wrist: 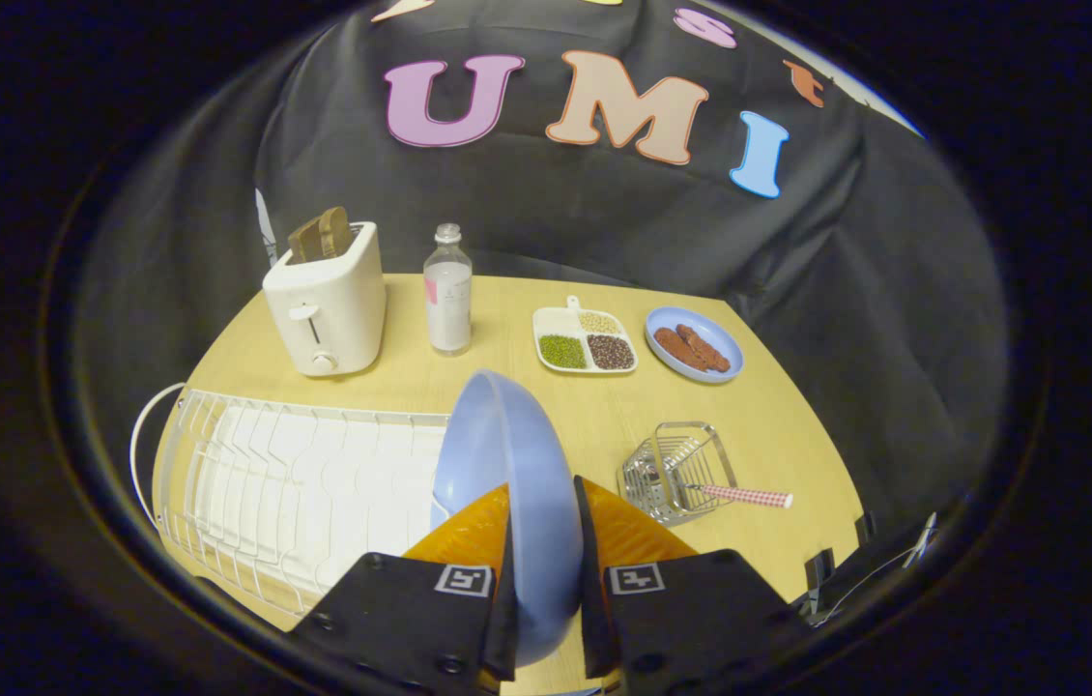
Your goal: Take the plate from the dish rack, then take the spoon from the basket and place it into the plate.
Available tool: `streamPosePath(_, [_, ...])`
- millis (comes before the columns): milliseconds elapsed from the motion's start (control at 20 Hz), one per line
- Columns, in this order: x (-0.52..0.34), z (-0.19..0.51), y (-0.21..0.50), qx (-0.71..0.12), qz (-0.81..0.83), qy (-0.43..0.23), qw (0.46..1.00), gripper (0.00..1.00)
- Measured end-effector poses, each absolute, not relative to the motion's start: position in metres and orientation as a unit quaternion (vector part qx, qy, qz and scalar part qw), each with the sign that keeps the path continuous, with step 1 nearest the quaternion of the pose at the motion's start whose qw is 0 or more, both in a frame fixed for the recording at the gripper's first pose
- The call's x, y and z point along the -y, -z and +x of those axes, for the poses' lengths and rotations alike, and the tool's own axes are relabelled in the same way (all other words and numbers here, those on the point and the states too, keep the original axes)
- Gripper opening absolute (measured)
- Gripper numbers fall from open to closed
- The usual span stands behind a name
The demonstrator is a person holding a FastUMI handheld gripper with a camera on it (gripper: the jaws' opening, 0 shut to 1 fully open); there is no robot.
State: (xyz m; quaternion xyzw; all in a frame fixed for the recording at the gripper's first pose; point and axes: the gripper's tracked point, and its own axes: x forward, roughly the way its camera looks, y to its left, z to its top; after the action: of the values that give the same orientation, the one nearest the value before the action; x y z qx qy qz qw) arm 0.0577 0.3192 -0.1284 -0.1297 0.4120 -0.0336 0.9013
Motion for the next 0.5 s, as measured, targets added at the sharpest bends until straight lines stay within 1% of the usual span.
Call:
streamPosePath(150, [-0.32,0.066,0.11,-0.394,-0.15,0.046,0.906,0.3])
streamPosePath(300, [-0.323,0.068,0.1,-0.382,-0.188,0.045,0.904,0.29])
streamPosePath(500, [-0.322,0.08,0.068,-0.358,-0.175,0.055,0.916,0.29])
